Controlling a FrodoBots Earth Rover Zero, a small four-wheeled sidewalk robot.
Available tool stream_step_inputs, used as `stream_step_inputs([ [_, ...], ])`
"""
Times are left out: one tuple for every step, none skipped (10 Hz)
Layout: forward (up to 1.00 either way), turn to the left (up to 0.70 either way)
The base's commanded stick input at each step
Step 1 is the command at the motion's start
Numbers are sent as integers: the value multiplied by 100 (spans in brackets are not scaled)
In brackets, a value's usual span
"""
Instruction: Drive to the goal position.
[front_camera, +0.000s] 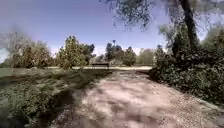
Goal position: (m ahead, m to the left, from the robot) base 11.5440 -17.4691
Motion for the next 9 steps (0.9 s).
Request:
stream_step_inputs([
  [70, -14],
  [70, -35],
  [70, -35],
  [70, -31],
  [70, -24],
  [70, -6],
  [70, 0],
  [70, 0],
  [70, 0],
])
